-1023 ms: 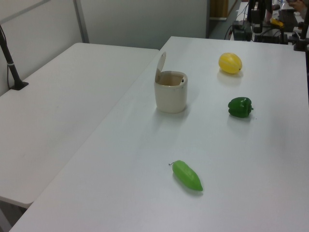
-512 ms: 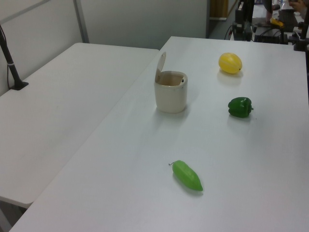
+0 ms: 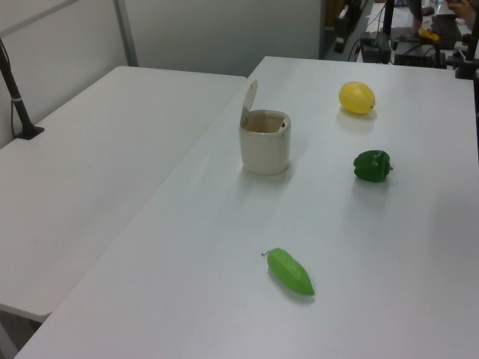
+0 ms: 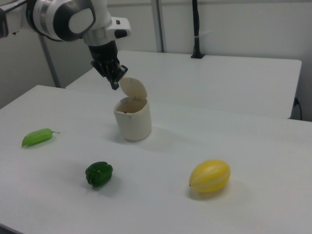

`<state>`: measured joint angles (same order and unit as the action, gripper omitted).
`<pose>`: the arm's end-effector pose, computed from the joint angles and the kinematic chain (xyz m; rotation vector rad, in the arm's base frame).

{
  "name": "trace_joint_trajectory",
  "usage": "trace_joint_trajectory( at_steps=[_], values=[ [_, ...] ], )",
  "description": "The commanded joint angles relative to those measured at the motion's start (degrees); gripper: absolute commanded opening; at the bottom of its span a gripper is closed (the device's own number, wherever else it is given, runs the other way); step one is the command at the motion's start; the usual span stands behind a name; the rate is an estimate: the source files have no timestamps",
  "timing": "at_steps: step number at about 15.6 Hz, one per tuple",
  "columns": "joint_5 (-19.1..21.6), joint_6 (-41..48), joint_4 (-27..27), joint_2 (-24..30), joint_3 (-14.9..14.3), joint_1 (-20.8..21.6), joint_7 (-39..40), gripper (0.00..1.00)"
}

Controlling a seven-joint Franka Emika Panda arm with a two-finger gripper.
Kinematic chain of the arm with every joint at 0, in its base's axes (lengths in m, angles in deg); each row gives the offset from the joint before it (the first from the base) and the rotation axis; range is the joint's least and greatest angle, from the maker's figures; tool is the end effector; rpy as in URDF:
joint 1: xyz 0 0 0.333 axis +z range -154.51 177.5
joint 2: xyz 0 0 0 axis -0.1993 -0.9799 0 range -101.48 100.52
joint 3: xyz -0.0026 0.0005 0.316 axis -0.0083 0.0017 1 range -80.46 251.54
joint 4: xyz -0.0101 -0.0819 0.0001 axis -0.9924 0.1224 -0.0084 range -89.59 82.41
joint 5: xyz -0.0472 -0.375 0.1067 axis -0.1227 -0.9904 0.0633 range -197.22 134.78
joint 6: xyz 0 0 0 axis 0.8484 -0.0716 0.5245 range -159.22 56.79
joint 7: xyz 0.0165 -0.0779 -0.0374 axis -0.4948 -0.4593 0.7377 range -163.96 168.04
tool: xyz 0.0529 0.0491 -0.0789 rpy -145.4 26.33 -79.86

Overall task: Close garbage bin
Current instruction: 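Lower the gripper behind the raised lid of the cream bin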

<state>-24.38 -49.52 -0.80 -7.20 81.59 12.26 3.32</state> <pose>0.6147 -0.0223 0.6065 -3.0231 0.0786 -0.3079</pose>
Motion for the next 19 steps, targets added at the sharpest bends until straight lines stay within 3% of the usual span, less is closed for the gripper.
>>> trace_joint_trajectory(
  at_steps=[1,12,19],
  values=[
    [0.71,-5.33,2.04,-3.29,-0.09,1.17,-1.72,0.0],
    [0.63,-27.12,4.32,-9.8,-0.09,5.39,-4.45,0.0],
    [1.24,-44.0,8.28,-19.29,0.0,5.92,-4.62,0.0]
  ],
)
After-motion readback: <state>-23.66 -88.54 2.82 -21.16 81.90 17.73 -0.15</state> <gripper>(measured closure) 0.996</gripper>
